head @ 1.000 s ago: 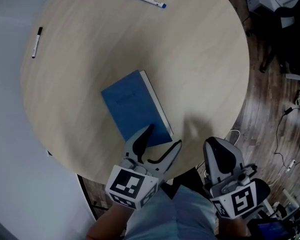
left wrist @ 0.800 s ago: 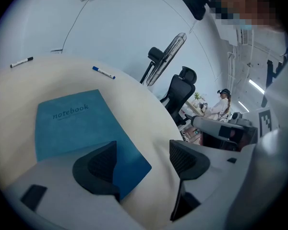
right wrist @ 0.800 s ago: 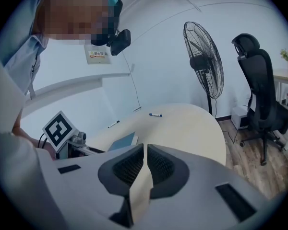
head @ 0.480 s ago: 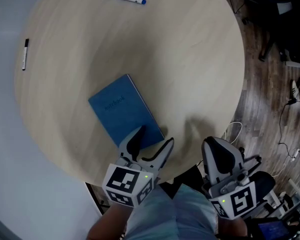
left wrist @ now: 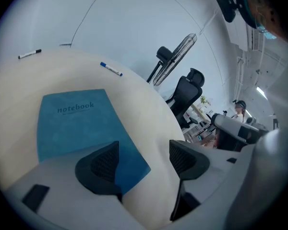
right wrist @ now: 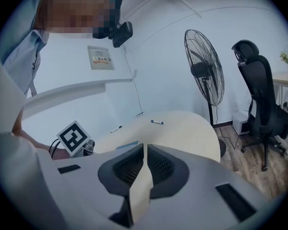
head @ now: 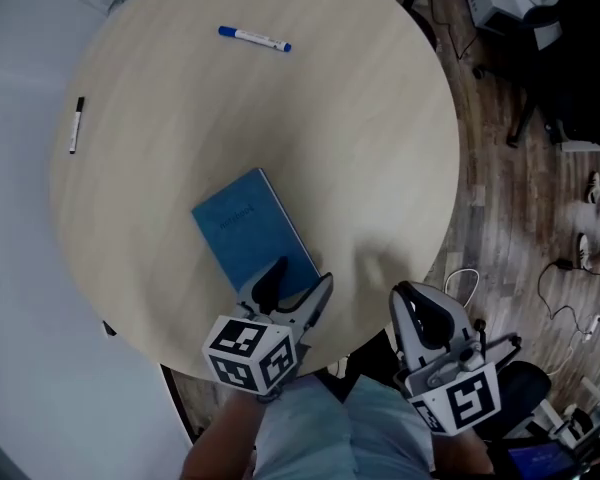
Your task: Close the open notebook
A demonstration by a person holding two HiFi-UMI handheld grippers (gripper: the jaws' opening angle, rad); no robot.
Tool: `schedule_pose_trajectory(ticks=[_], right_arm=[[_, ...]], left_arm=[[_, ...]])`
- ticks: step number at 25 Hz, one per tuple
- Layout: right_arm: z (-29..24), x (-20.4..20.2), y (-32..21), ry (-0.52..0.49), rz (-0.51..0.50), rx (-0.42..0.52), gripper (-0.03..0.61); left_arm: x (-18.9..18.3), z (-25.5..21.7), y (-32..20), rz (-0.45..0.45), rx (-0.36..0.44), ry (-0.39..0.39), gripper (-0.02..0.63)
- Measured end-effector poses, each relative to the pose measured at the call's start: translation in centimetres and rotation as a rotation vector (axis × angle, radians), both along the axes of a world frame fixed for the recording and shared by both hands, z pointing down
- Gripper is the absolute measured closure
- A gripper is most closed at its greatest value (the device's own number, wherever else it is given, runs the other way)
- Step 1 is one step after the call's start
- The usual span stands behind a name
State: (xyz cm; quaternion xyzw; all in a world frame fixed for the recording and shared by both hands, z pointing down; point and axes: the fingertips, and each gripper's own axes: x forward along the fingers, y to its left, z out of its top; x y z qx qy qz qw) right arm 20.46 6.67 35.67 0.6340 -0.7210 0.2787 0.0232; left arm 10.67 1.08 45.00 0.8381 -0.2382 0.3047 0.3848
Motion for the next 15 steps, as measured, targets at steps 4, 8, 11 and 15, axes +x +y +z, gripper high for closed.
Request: schedule_pose_trajectory(ticks=[4, 8, 11, 15], right_arm=[[-2.7, -1.1, 0.4, 0.026, -0.050, 0.046, 0.526], [-6.5, -2.3, -0.1, 0.067, -0.122, 0.152, 0.526], [-10.3, -4.4, -0.8, 0.114, -0.187, 0.247, 0.526], [-15.2, -7.0, -2.2, 0.173, -0.261, 0.403, 0.526]], left_arm=[[-1.3, -4.6, 1.2, -0.035, 0.121, 0.018, 0.268], [-3.1, -11.3, 1.9, -0.122, 0.315, 0.061, 0.268], [-5.8, -17.5, 1.9, -0.233, 0.486, 0.090, 0.308], [-10.2, -24.3, 1.8, -0.424, 0.743, 0.080, 0.442]])
